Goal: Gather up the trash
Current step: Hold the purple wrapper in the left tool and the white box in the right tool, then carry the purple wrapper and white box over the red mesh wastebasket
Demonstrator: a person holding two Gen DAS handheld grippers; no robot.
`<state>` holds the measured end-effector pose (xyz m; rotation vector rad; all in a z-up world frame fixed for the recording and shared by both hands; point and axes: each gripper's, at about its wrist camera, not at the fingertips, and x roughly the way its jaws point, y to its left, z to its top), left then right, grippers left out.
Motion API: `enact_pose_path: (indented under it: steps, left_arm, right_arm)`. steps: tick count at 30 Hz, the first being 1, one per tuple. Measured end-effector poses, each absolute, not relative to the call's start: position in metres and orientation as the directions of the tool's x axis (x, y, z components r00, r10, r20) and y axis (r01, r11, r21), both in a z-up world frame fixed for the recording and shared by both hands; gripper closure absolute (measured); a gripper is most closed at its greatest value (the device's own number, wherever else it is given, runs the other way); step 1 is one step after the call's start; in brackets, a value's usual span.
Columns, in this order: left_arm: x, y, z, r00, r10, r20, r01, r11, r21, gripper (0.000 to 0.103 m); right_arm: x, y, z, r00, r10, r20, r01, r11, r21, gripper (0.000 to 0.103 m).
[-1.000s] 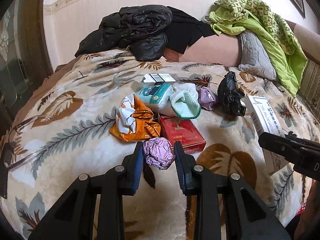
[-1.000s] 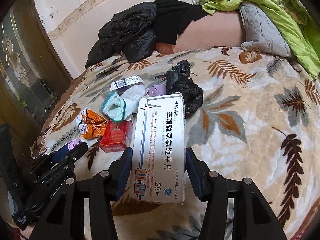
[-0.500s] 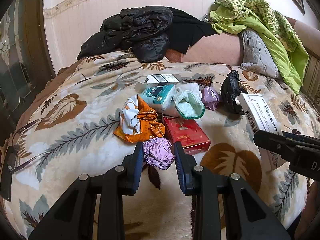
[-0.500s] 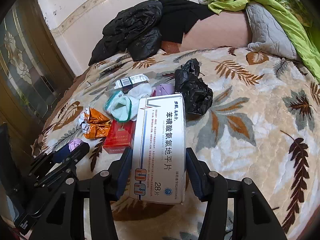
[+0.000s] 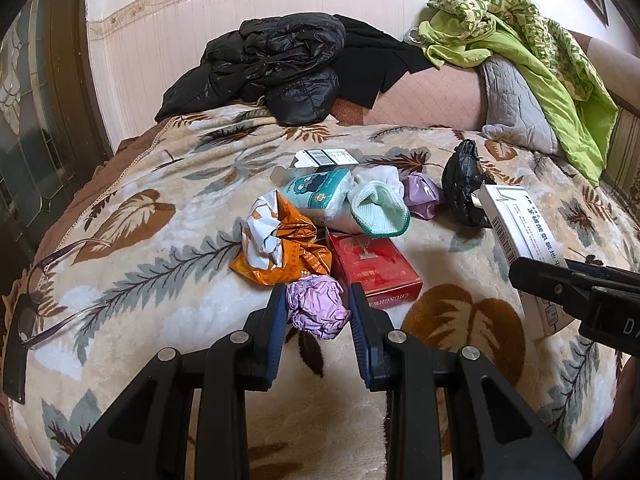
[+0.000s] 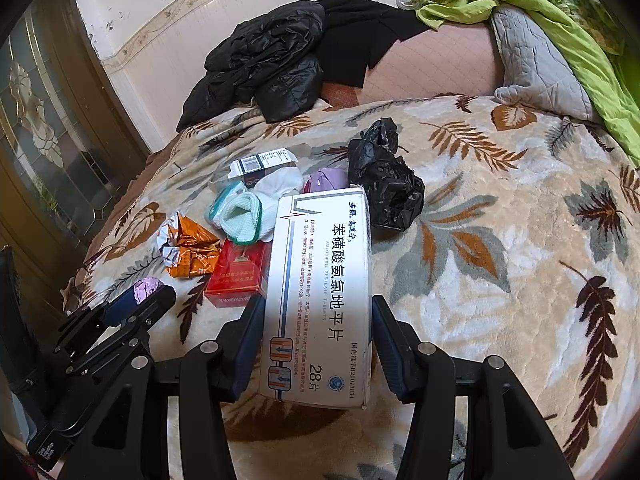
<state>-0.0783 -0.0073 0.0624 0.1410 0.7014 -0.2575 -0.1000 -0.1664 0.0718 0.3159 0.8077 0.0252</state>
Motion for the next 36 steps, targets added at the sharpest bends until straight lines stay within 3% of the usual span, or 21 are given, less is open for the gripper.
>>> enact_pose_path:
  steps: [26, 36]
  left_arm:
    - [-0.081, -0.012, 0.064, 0.736, -0.192, -0.649, 0.286, 0.957, 0.041, 0.074]
    - [-0.088, -0.026, 0.069, 0.725, -0.258, -0.639, 0.344, 0.939, 0.012, 0.074]
  right_arm:
    - [-0.101, -0.166, 0.074, 0.698, 0.135, -0.703, 0.097, 0.955, 0.281, 0.046]
    - [-0.115, -0.181, 0.088, 0.730, 0.098, -0.676, 0.137, 0.949, 0.286, 0.046]
